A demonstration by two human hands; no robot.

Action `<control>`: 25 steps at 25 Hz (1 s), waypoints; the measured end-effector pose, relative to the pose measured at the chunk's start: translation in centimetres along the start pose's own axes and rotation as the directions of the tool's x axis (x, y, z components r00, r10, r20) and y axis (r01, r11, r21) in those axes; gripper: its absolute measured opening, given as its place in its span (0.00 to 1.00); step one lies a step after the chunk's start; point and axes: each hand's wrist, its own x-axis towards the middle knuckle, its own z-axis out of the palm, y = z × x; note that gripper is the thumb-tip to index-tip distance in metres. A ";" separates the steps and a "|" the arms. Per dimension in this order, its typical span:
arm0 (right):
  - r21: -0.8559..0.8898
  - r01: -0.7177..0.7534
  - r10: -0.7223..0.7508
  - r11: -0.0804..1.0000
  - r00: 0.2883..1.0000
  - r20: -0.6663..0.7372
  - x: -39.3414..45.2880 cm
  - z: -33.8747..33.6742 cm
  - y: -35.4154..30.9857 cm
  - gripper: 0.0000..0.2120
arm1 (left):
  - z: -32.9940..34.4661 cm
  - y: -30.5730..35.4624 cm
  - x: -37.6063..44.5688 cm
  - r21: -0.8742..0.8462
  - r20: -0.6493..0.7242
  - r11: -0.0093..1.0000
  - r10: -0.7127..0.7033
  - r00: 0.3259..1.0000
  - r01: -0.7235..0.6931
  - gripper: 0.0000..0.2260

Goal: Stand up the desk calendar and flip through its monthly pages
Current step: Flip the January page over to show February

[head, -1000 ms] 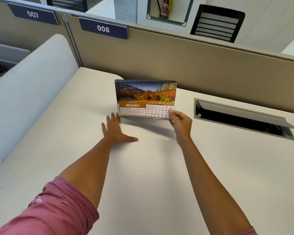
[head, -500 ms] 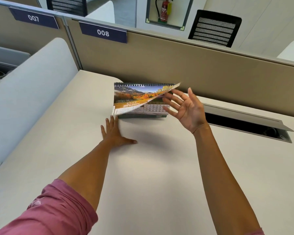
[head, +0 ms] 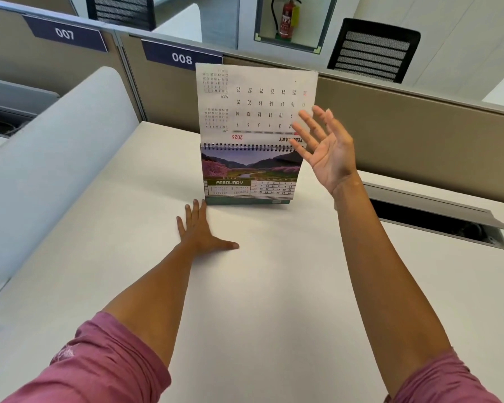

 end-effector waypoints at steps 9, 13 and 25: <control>-0.199 -0.057 -0.023 0.978 0.926 -0.377 -0.2 -4.2 6.5 0.12 | 0.1 -0.1 0.1 -0.006 -0.002 1.000 0.001 1.000 -0.001 0.71; -0.431 -0.247 0.019 0.868 0.884 -0.468 -0.8 -5.1 10.3 0.19 | 0.1 0.0 0.2 -0.016 -0.006 1.000 -0.006 1.000 0.006 0.72; -0.602 -0.333 0.043 0.725 0.895 -0.444 -2.4 -3.7 12.4 0.19 | 0.2 -0.2 0.4 -0.023 -0.012 1.000 -0.001 1.000 0.000 0.73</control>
